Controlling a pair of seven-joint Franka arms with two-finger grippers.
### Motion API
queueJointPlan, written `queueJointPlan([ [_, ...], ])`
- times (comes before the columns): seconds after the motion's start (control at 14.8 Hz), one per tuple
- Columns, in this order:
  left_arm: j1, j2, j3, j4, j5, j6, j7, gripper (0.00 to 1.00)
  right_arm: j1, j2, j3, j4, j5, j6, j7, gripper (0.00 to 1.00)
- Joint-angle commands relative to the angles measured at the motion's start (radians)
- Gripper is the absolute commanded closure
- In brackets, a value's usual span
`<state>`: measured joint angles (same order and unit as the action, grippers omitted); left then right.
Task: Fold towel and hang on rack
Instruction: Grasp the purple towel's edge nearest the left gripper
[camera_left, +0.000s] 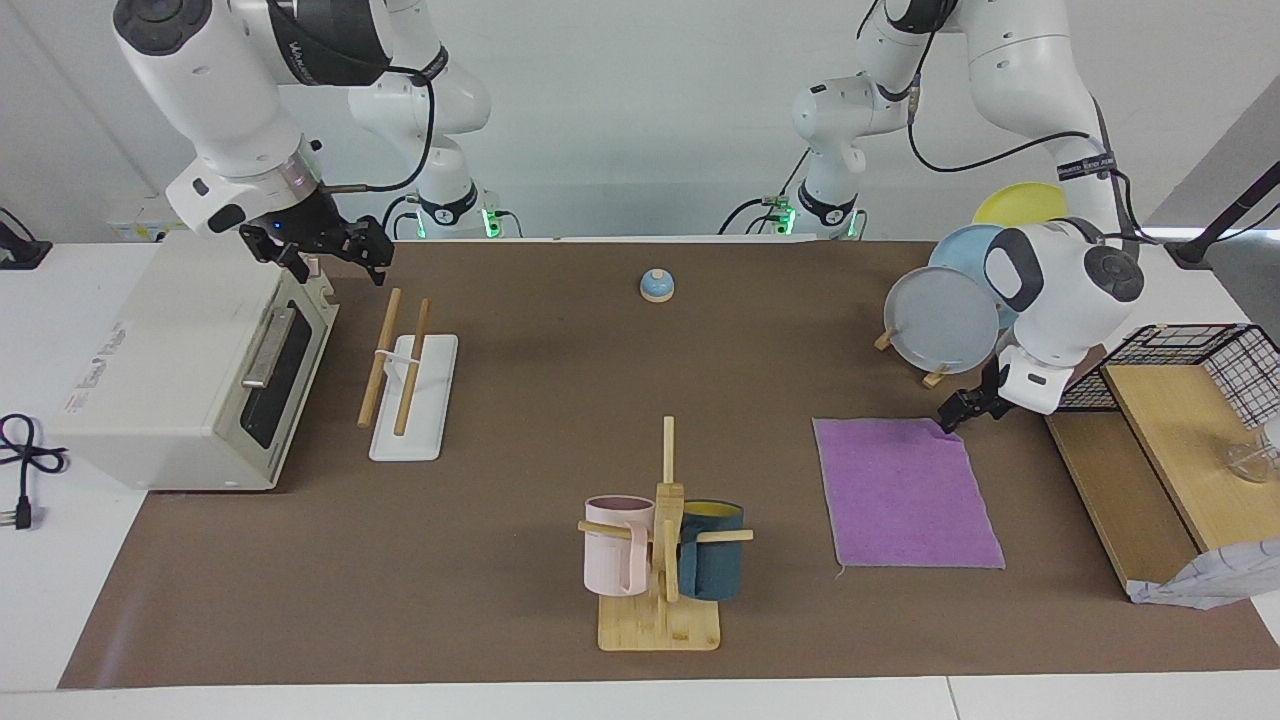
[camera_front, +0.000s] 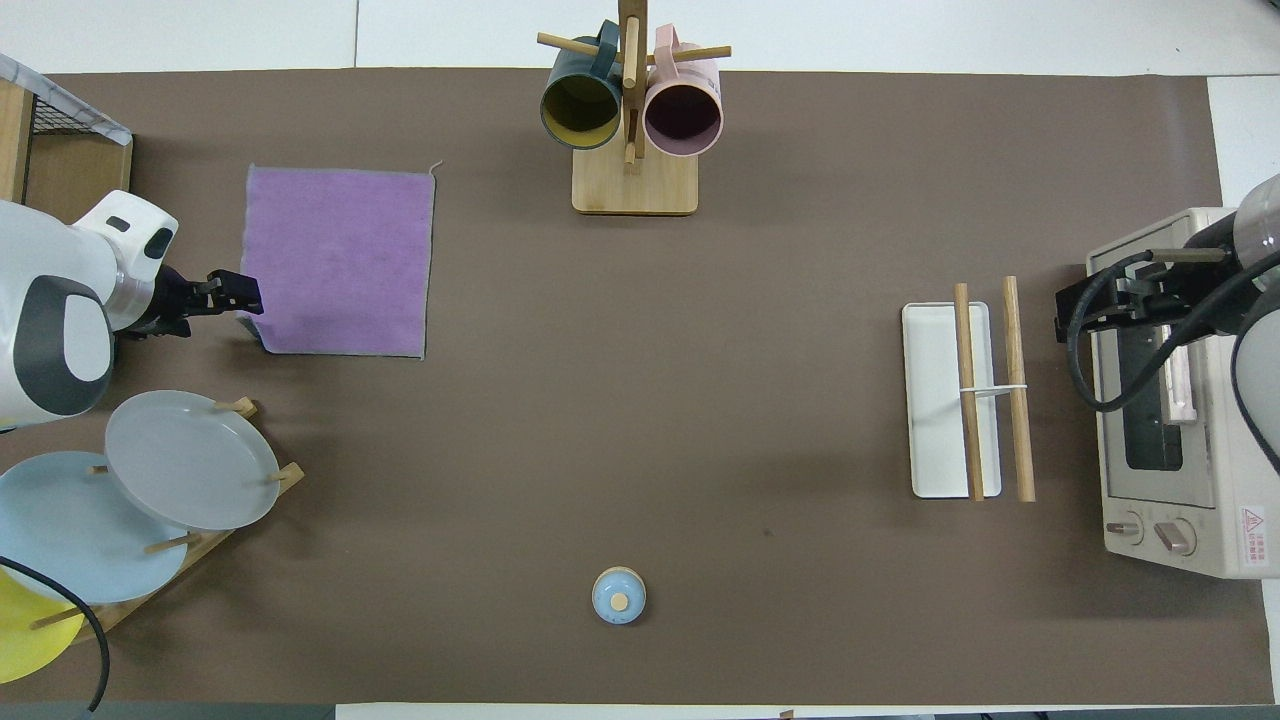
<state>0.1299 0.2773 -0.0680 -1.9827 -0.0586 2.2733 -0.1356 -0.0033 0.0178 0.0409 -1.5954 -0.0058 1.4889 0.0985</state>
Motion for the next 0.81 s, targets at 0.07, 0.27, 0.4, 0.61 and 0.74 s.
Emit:
queueJointPlan([
  [0.07,0.008,0.028,-0.001,0.015,-0.05,0.02,-0.027,0.07,-0.006,-0.015,0.002,-0.009,0.018,-0.01,0.013,0.0],
  [0.27,0.016,0.03,-0.003,0.015,-0.055,0.014,-0.027,0.24,-0.006,-0.015,0.004,-0.009,0.018,-0.01,0.013,0.0],
  [0.4,0.022,0.036,-0.003,0.016,-0.064,0.021,-0.027,0.27,-0.006,-0.016,0.002,-0.009,0.018,-0.01,0.013,0.0],
  [0.61,0.02,0.037,-0.001,0.015,-0.069,0.021,-0.038,0.29,-0.006,-0.015,0.004,-0.009,0.018,-0.01,0.013,0.0],
  [0.74,0.019,0.039,-0.003,0.015,-0.072,0.023,-0.065,0.3,-0.006,-0.015,0.004,-0.009,0.018,-0.01,0.013,0.0],
])
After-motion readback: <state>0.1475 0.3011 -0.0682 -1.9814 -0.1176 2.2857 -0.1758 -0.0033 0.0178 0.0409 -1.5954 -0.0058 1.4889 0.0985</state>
